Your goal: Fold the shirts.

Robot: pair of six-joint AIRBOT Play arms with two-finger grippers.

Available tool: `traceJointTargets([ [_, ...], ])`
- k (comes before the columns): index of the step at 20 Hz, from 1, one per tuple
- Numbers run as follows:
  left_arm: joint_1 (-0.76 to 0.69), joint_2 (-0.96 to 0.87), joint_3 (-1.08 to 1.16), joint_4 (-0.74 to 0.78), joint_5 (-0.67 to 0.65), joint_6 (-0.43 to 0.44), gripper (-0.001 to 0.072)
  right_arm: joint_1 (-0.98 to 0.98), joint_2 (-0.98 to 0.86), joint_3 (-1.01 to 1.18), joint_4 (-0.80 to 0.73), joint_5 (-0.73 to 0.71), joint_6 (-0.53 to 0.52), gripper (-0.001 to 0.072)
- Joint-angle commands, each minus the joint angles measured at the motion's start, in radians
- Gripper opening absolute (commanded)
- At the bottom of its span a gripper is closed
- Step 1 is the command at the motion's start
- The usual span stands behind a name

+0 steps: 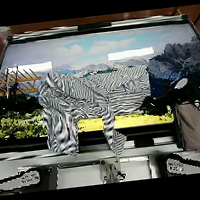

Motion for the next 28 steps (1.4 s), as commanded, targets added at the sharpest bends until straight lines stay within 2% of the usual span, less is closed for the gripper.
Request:
traceJointTargets([
  [1, 0.0, 0.043, 0.001, -0.002, -0.003, 0.005, 0.005, 0.056, -0.058, -0.03, 0.06, -0.128, 0.0, 0.0637],
  [3, 0.0, 0.058, 0.001, -0.002, -0.003, 0.005, 0.0051, 0.065, -0.063, -0.029, 0.067, -0.164, 0.0, 0.0407],
  [4, 0.0, 0.065, 0.002, -0.002, -0.003, 0.005, 0.005, 0.065, -0.063, -0.026, 0.066, -0.176, 0.004, 0.0251],
  [5, 0.0, 0.071, 0.006, -0.002, -0.003, 0.005, 0.005, 0.064, -0.063, -0.019, 0.066, -0.183, 0.005, 0.0134],
  [6, 0.0, 0.077, 0.016, -0.003, -0.003, 0.005, 0.005, 0.064, -0.062, -0.001, 0.066, -0.181, 0.0, 0.0082],
  [10, 0.0, 0.143, 0.191, -0.111, -0.023, 0.064, 0.005, 0.064, 0.018, 0.177, 0.085, -0.127, -0.1, 0.0081],
  [12, 0.0, 0.192, 0.39, -0.211, -0.02, 0.065, 0.005, 0.064, 0.104, 0.352, 0.082, -0.101, -0.139, 0.0081],
  [15, 0.0, 0.225, 0.824, -0.385, 0.0, 0.064, 0.005, 0.064, 0.23, 0.695, 0.081, -0.121, -0.137, 0.0081],
  [17, 0.0, 0.225, 1.118, -0.444, 0.064, 0.057, 0.005, 0.064, 0.292, 0.927, 0.078, -0.184, -0.124, 0.0081],
  [19, 0.0, 0.261, 1.275, -0.447, 0.209, 0.034, 0.0049, 0.063, 0.332, 1.125, 0.043, -0.25, -0.101, 0.0081],
  [21, 0.001, 0.347, 1.246, -0.446, 0.367, 0.034, 0.005, 0.063, 0.369, 1.268, -0.045, -0.278, -0.049, 0.0081],
  [23, 0.001, 0.435, 1.168, -0.43, 0.443, 0.036, 0.005, 0.064, 0.429, 1.286, -0.131, -0.26, -0.006, 0.0081],
  [26, 0.001, 0.538, 1.066, -0.314, 0.433, 0.038, 0.005, 0.063, 0.493, 1.286, -0.241, -0.08, 0.02, 0.0081],
  [28, 0.0, 0.571, 1.043, -0.217, 0.356, 0.038, 0.005, 0.063, 0.512, 1.286, -0.3, 0.056, 0.035, 0.0081],
])
